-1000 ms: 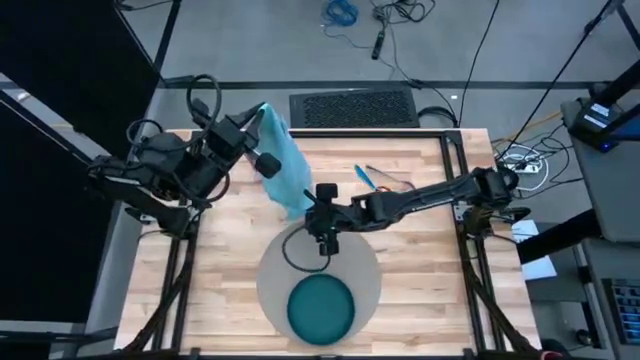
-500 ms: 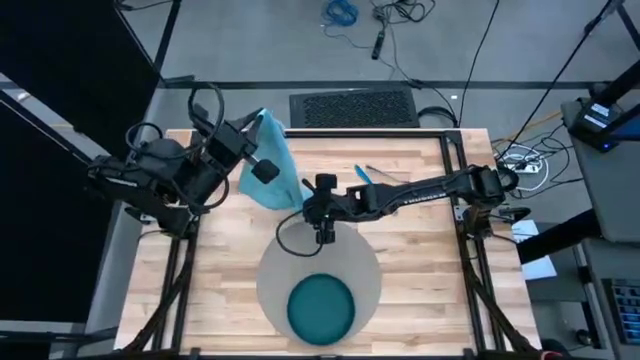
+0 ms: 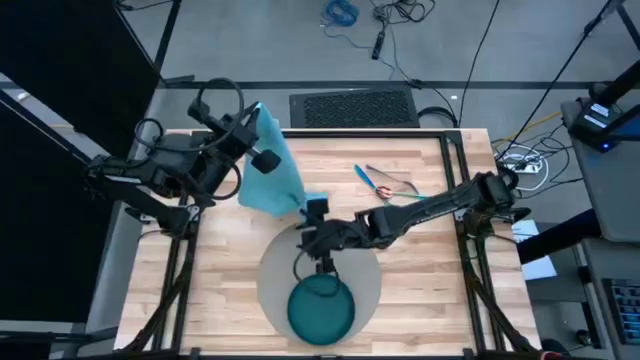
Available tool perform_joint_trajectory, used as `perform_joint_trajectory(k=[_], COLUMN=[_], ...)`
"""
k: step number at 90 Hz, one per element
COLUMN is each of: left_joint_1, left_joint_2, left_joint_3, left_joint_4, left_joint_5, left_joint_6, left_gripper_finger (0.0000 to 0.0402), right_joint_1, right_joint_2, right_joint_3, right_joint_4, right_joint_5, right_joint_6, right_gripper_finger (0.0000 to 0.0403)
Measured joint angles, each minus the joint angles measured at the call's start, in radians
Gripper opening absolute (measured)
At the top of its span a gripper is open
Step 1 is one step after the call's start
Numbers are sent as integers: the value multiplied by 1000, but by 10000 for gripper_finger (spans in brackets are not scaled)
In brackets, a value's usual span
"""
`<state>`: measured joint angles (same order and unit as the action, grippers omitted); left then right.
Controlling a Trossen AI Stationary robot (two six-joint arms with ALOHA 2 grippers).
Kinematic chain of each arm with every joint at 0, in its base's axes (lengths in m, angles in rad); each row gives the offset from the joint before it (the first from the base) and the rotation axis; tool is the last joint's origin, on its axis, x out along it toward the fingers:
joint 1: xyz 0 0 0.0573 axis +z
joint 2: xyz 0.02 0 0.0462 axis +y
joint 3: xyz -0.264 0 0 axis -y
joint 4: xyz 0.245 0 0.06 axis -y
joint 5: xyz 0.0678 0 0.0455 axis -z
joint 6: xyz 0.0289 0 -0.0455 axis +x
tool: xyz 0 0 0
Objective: Set table place
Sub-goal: Fold the blue table napkin
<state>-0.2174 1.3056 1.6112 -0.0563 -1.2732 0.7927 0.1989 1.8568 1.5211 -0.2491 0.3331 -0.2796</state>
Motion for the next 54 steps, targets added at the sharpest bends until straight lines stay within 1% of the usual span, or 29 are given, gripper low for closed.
perform_joint_trajectory(k=[10,19,35,46,54], left_joint_1=[-14,-19,-19,-19,-23], left_joint_2=[0,0,0,0,0], left_joint_3=[0,0,0,0,0], left_joint_4=[2,2,2,3,-2], left_joint_5=[0,2,4,11,13], left_joint_6=[-7,-28,-27,-27,-27], left_gripper_finger=[0,0,0,0,0], right_joint_1=[-59,-89,-130,-157,-179], right_joint_2=[13,17,18,19,19], right_joint_3=[-1,-1,-1,-1,-1], right_joint_4=[29,62,-19,-73,-79], right_joint_5=[7,-46,-73,-46,-53], right_joint_6=[-57,-93,-79,-70,-55], right_gripper_finger=[187,187,187,187,187])
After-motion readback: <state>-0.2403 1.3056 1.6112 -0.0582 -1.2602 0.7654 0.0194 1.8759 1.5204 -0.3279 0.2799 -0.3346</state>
